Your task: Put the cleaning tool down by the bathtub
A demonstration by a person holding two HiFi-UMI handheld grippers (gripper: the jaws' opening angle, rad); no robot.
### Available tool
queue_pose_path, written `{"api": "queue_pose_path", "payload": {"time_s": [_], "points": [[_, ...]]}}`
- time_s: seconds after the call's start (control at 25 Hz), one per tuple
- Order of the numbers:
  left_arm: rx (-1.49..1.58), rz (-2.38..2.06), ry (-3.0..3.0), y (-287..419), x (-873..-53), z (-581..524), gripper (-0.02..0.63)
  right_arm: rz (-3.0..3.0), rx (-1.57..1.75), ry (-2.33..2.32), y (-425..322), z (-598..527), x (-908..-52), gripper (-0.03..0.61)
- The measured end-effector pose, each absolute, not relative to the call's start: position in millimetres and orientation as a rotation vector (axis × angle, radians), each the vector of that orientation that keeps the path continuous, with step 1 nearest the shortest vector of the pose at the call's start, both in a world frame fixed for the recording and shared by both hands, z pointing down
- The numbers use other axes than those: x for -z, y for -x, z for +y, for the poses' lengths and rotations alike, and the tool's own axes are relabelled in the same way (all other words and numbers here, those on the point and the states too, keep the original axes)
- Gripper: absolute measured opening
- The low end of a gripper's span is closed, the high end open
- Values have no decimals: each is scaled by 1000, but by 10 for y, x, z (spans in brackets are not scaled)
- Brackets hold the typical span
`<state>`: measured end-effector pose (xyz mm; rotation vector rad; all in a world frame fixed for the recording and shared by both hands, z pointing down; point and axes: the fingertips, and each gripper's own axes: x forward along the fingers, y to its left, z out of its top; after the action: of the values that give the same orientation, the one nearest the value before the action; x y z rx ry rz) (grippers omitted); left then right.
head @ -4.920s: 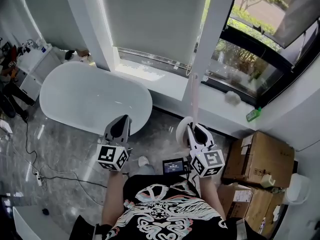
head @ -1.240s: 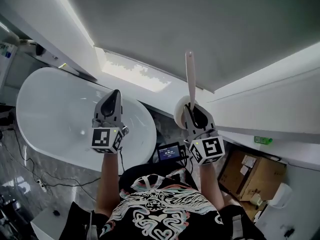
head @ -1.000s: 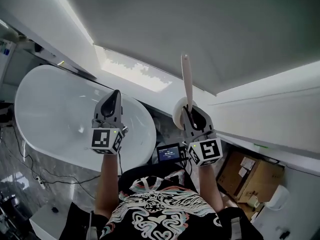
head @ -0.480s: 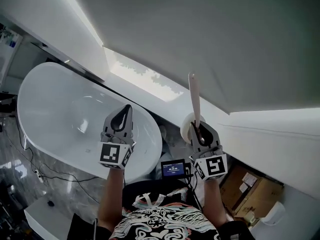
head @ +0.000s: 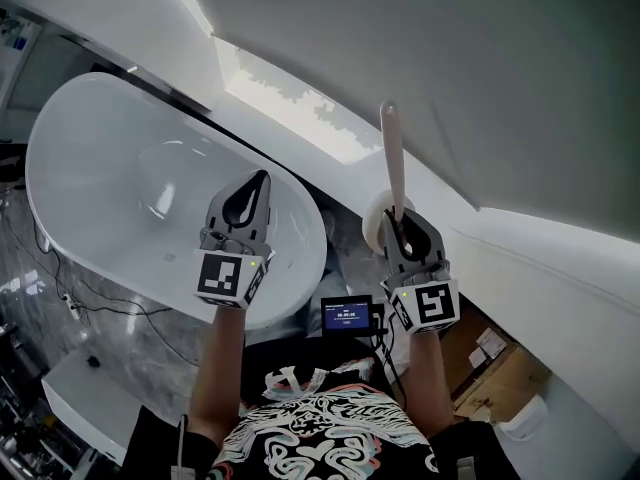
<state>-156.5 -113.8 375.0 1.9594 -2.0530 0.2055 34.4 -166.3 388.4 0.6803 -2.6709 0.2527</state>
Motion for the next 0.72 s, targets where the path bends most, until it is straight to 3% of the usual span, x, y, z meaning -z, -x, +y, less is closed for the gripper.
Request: {"api": "queue_pose_path", "payload": {"time_s": [0.72], "points": [[-221,-2064,-1822,1859,-4501,-1216,17,-2610,-200,-503,0,-1857,-4588,71]]}}
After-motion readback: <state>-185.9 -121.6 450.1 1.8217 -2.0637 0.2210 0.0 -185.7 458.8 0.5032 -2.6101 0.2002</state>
